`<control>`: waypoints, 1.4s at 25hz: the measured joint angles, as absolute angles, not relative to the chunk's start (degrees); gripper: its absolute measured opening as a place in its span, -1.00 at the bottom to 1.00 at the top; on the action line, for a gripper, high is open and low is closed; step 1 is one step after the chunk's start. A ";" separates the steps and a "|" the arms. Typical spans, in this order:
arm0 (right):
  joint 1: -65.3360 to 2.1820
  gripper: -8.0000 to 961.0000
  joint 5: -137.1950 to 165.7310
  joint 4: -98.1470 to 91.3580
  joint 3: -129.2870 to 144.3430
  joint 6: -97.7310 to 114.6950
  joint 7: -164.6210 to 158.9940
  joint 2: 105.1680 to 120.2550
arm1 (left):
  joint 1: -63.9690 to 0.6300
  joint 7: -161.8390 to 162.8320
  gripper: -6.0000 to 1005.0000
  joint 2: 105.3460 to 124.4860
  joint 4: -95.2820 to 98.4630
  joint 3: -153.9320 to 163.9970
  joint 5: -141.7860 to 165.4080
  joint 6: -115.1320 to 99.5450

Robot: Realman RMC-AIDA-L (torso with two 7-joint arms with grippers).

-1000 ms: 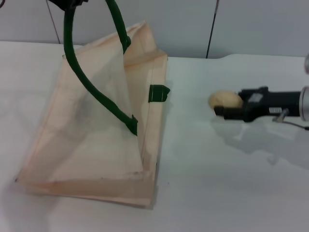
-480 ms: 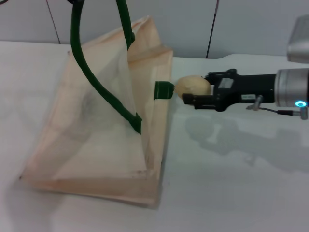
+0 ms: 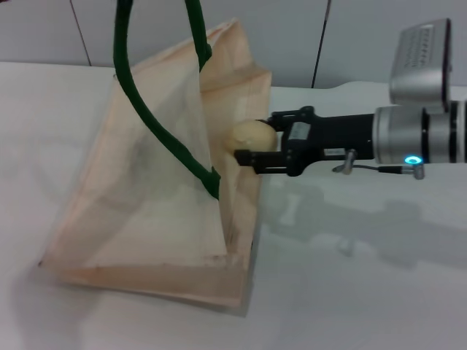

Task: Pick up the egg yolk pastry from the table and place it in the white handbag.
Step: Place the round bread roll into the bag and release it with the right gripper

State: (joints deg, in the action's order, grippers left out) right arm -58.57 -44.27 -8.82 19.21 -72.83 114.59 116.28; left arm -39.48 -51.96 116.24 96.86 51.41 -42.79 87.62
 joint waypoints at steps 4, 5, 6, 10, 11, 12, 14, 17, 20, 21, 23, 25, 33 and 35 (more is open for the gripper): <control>-59.81 0.33 -45.59 -6.68 19.02 -72.61 118.73 116.34 | -39.79 -51.92 -0.72 116.29 97.18 51.46 -43.45 87.62; -60.00 0.33 -46.05 -6.42 19.00 -72.56 119.63 116.35 | -39.99 -51.84 -0.72 116.37 97.50 51.72 -43.65 87.63; -60.26 0.32 -46.44 -6.33 18.99 -72.45 120.28 116.36 | -39.99 -51.84 -0.72 116.37 97.50 51.72 -43.65 87.63; -61.35 0.32 -47.45 -6.22 18.98 -71.72 121.46 116.38 | -40.14 -51.59 -0.72 116.40 97.64 52.68 -44.16 87.70; -61.56 0.32 -47.97 -6.11 18.97 -71.60 122.08 116.40 | -40.18 -51.56 -0.72 116.40 97.65 52.84 -44.17 87.70; -61.78 0.32 -48.29 -5.89 18.96 -71.41 122.54 116.42 | -40.22 -51.51 -0.72 116.42 97.68 53.03 -44.19 87.71; -62.28 0.31 -48.78 -5.31 18.95 -70.77 123.51 116.45 | -40.26 -51.43 -0.72 116.45 97.91 53.20 -44.23 87.71; -62.81 0.31 -49.02 -4.30 18.60 -69.37 125.04 116.45 | -40.30 -51.37 -0.73 116.49 98.26 53.71 -44.32 87.72; -63.30 0.31 -49.08 -2.83 18.36 -67.17 126.58 116.45 | -40.37 -51.21 -0.72 116.49 98.37 53.90 -44.37 87.72; -63.43 0.31 -49.09 -2.42 18.36 -66.32 126.82 116.45 | -40.37 -51.13 -0.72 116.49 98.39 53.90 -44.37 87.72; -63.45 0.31 -49.11 -1.86 18.36 -64.47 126.95 116.46 | -40.37 -51.04 -0.72 116.49 98.48 53.90 -44.39 87.72; -63.27 0.30 -49.13 -1.74 18.36 -63.68 126.96 116.45 | -39.98 -50.87 -0.72 116.48 99.44 53.90 -44.40 87.72; -62.81 0.30 -49.06 -1.76 18.41 -62.69 126.99 116.37 | -39.64 -50.27 -0.72 116.45 100.31 53.88 -44.39 87.78; -63.08 0.30 -48.82 -1.67 18.55 -62.68 127.00 116.37 | -39.65 -50.27 -0.72 116.45 100.31 53.87 -44.39 87.80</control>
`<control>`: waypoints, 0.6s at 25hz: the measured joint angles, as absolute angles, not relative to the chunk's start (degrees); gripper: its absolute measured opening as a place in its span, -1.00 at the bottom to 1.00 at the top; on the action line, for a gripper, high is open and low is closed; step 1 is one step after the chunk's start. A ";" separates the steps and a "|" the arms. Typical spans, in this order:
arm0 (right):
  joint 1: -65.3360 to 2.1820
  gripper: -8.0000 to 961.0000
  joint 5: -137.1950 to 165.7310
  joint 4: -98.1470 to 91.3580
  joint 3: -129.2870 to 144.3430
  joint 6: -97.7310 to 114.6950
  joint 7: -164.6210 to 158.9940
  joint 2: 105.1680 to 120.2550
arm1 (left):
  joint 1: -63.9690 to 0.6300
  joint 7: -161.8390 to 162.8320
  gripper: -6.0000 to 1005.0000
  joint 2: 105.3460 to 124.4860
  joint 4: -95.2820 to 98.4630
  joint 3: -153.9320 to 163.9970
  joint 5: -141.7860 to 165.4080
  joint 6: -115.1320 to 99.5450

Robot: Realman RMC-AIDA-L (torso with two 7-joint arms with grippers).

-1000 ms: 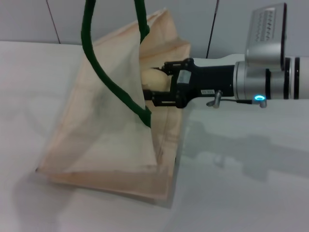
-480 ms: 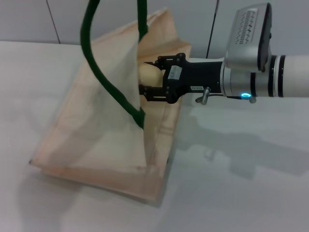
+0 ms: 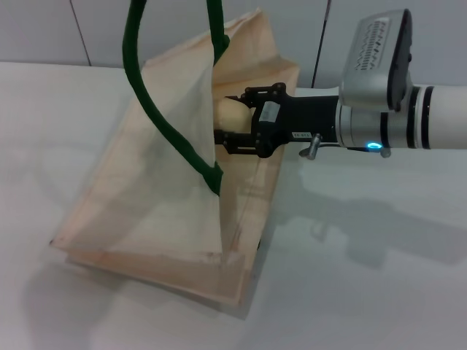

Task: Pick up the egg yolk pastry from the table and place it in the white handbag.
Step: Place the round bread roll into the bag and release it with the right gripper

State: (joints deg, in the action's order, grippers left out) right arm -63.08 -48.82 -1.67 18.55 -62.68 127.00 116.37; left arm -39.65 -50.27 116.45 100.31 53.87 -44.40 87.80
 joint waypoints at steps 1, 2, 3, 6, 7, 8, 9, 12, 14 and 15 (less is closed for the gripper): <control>-63.19 0.30 -48.73 -1.60 18.64 -62.62 127.00 116.38 | -39.65 -50.27 -0.73 116.45 100.31 53.87 -44.40 87.80; -63.26 0.30 -48.67 -1.49 18.68 -62.48 127.00 116.40 | -39.66 -50.27 -0.72 116.45 100.31 53.87 -44.39 87.80; -63.27 0.30 -48.67 -1.39 18.68 -62.16 127.02 116.40 | -39.66 -50.27 -0.72 116.45 100.31 53.87 -44.39 87.80; -63.28 0.30 -48.64 -1.17 18.61 -61.34 127.07 116.42 | -39.67 -50.27 -0.72 116.45 100.31 53.87 -44.39 87.81; -63.28 0.30 -48.64 -1.16 18.60 -61.23 127.08 116.42 | -39.68 -50.27 -0.72 116.45 100.31 53.87 -44.38 87.81; -63.28 0.30 -48.64 -1.16 18.59 -61.13 127.09 116.44 | -39.68 -50.27 -0.72 116.45 100.31 53.87 -44.38 87.80; -63.28 0.30 -48.65 -1.15 18.55 -61.00 127.09 116.46 | -39.69 -50.27 -0.72 116.45 100.31 53.87 -44.38 87.81; -63.34 0.30 -48.65 -1.09 18.48 -60.61 127.09 116.53 | -39.71 -50.27 -0.72 116.45 100.30 53.87 -44.38 87.80; -63.40 0.30 -48.62 -1.05 18.59 -60.51 127.11 116.54 | -39.72 -50.27 -0.72 116.45 100.29 53.87 -44.38 87.81; -63.48 0.30 -48.56 -1.01 18.69 -60.50 127.25 116.54 | -39.75 -50.27 -0.72 116.45 100.29 53.87 -44.38 87.80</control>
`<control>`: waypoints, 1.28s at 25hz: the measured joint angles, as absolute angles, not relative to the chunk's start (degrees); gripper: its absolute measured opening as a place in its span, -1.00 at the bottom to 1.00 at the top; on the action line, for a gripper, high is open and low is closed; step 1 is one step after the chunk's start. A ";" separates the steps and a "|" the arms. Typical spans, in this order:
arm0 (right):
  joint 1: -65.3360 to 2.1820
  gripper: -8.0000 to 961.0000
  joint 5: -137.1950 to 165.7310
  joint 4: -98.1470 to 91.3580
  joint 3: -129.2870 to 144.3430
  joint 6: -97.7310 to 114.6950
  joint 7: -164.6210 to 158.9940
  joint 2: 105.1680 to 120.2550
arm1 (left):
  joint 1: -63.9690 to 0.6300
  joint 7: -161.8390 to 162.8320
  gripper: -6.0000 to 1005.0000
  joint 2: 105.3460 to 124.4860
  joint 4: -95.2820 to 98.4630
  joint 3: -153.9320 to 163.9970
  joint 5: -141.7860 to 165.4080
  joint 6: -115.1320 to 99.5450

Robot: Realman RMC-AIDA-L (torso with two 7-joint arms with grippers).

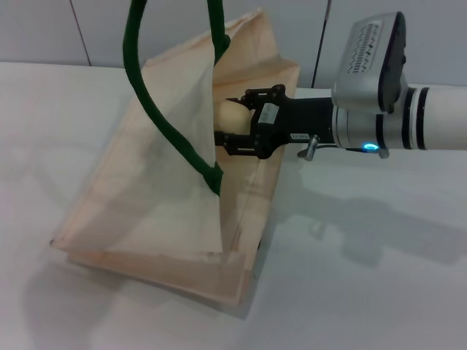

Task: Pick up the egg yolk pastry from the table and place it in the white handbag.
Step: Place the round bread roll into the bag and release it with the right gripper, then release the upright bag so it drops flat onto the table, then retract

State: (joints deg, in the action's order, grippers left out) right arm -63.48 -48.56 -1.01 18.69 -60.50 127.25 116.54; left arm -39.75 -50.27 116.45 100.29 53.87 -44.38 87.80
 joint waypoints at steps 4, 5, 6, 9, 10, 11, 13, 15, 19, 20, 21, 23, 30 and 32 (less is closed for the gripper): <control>-63.96 0.34 -48.56 0.21 18.61 -58.91 128.65 116.54 | -39.87 -50.27 -0.72 116.45 100.28 53.87 -44.38 87.80; -64.10 0.36 -48.60 0.72 18.52 -57.95 128.78 116.54 | -39.88 -50.27 -0.72 116.45 100.28 53.87 -44.38 87.80; -64.29 0.38 -48.60 1.20 18.44 -57.08 128.80 116.54 | -39.88 -50.27 -0.72 116.45 100.28 53.87 -44.38 87.80; -64.65 0.42 -48.59 1.90 18.38 -56.23 128.80 116.55 | -39.90 -50.27 -0.72 116.45 100.28 53.87 -44.38 87.80; -64.74 0.44 -48.59 2.03 18.38 -56.21 128.80 116.57 | -39.90 -50.27 -0.72 116.45 100.28 53.87 -44.38 87.80; -64.86 0.46 -48.59 2.15 18.37 -56.20 128.80 116.59 | -39.90 -50.28 -0.72 116.45 100.28 53.87 -44.36 87.80; -65.02 0.49 -48.62 2.34 18.37 -56.11 128.80 116.61 | -39.90 -50.29 -0.72 116.42 100.28 53.85 -44.28 87.80; -65.05 0.52 -48.73 2.29 18.37 -55.99 128.77 116.61 | -39.91 -50.28 -0.72 116.41 100.28 53.67 -44.21 87.80; -64.60 0.56 -48.78 1.98 18.36 -55.93 128.35 116.46 | -39.84 -50.27 -0.72 116.39 100.22 53.27 -44.22 87.76; -64.54 0.57 -48.78 1.95 18.37 -55.92 128.25 116.42 | -39.81 -50.27 -0.72 116.39 100.22 53.24 -44.23 87.74; -64.51 0.57 -48.78 1.95 18.36 -55.91 128.18 116.41 | -39.80 -50.27 -0.72 116.38 100.22 53.23 -44.23 87.74; -64.50 0.58 -48.78 1.94 18.37 -55.81 128.15 116.40 | -39.79 -50.27 -0.72 116.37 100.25 53.18 -44.25 87.70; -63.42 0.62 -48.43 0.93 18.87 -54.04 125.09 116.00 | -39.64 -50.23 -0.72 116.26 100.11 53.00 -44.03 87.58; -62.67 0.64 -48.15 -0.66 18.95 -54.39 123.55 115.93 | -39.59 -50.35 -0.73 116.25 100.01 52.96 -43.91 87.58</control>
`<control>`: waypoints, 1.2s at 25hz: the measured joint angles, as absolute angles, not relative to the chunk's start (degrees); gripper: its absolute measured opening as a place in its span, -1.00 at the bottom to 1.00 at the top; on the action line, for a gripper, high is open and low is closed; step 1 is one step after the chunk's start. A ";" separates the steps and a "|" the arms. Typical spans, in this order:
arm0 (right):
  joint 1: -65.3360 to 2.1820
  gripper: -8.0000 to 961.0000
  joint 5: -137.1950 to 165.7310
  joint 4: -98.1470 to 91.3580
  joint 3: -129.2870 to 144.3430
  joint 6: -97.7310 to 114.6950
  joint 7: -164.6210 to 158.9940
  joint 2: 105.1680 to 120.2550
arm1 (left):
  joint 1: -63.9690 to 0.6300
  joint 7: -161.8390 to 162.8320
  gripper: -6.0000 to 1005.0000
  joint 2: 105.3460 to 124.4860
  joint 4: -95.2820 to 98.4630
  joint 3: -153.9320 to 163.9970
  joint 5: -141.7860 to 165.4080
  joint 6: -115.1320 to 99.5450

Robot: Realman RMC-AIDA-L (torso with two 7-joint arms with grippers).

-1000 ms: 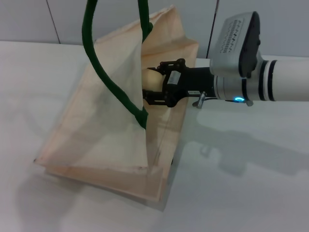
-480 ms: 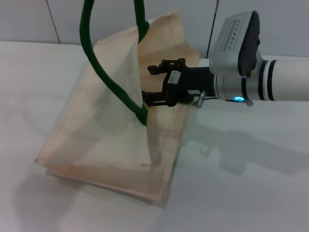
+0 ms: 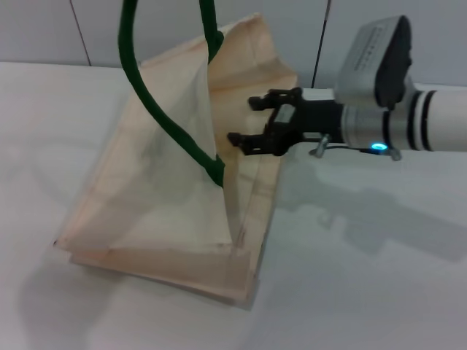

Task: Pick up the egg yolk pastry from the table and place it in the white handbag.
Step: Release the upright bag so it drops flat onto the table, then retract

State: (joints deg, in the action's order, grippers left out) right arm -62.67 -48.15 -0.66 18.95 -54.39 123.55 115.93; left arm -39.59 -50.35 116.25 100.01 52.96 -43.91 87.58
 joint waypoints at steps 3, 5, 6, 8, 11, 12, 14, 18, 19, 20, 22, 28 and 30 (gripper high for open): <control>-61.90 0.66 -47.64 -2.98 19.21 -54.65 120.69 115.92 | -39.47 -50.65 -0.70 116.25 99.66 52.95 -43.80 87.58; -60.60 0.67 -47.64 -5.47 19.54 -55.29 118.93 115.92 | -39.46 -50.98 -0.68 116.26 98.87 52.95 -43.78 87.46; -60.60 0.67 -47.64 -5.47 19.54 -55.29 118.93 115.92 | -39.46 -50.98 -0.61 116.26 98.87 52.95 -43.78 87.46; -59.50 0.67 -47.64 -7.26 19.59 -55.79 117.75 115.93 | -39.46 -51.44 -0.46 116.27 97.31 52.98 -43.91 87.22; -58.00 0.67 -47.64 -9.93 19.72 -56.14 115.86 115.90 | -39.46 -51.46 -0.24 116.28 96.98 52.98 -43.99 87.18; -57.58 0.67 -47.64 -10.63 19.76 -56.34 115.34 115.89 | -39.46 -51.47 -0.17 116.28 96.98 52.99 -44.01 87.16; -56.84 0.67 -47.64 -11.62 19.82 -56.49 114.81 115.86 | -39.46 -51.47 -0.03 116.28 96.95 53.00 -44.16 87.11; -56.10 0.67 -47.67 -12.68 19.82 -56.23 114.49 115.84 | -39.46 -51.71 0.13 116.35 95.63 53.00 -45.69 86.56; -56.04 0.67 -47.70 -12.72 19.81 -56.23 114.37 115.84 | -39.46 -52.04 0.15 116.36 94.85 53.00 -46.41 86.19; -55.99 0.67 -47.74 -12.75 19.78 -56.23 114.24 115.84 | -39.46 -52.43 0.14 116.37 94.16 53.00 -47.08 85.90; -55.88 0.67 -47.85 -12.81 19.64 -56.23 114.07 115.84 | -39.28 -53.54 0.14 116.41 92.47 53.00 -49.11 85.45; -55.51 0.66 -47.86 -14.23 19.68 -56.71 111.71 115.82 | -38.57 -60.64 0.12 116.46 86.01 53.04 -57.71 84.05; -55.46 0.66 -47.72 -14.31 19.74 -56.73 111.20 115.78 | -38.52 -62.75 0.12 116.46 83.97 53.04 -60.03 83.72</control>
State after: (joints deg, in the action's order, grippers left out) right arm -55.46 -47.72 -14.31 19.74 -56.73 111.20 115.78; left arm -38.52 -62.75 116.46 83.97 53.04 -60.03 83.72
